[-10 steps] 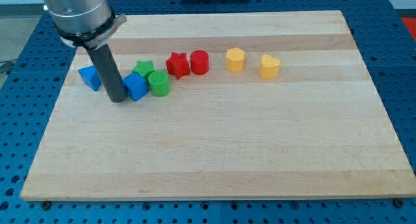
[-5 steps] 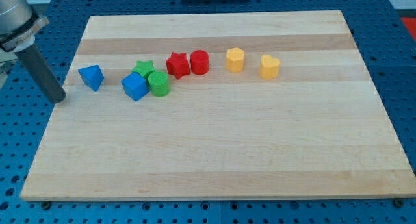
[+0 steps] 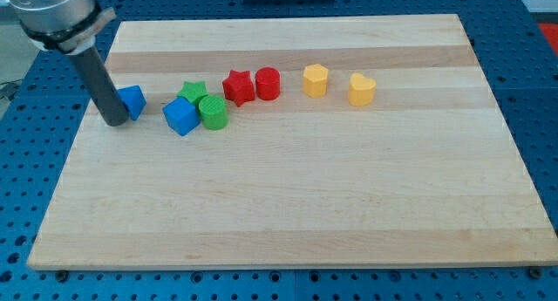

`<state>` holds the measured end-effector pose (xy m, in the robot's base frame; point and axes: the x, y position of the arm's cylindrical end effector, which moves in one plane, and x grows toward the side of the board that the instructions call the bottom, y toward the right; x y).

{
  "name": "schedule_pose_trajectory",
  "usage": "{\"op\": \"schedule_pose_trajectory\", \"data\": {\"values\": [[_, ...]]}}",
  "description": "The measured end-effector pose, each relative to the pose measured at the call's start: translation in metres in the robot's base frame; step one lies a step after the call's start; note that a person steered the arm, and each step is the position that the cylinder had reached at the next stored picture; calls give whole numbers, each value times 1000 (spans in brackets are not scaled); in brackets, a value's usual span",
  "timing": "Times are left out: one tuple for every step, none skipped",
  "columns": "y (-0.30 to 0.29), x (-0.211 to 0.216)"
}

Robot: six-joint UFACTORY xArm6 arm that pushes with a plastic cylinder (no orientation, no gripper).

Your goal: Move the blue triangle to the left of the green star

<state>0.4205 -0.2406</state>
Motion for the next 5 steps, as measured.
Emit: {"op": "schedule_pose_trajectory", "data": {"values": [[20,0],[13,1],[-17,-11],[-34,-17],[-9,-33]]}}
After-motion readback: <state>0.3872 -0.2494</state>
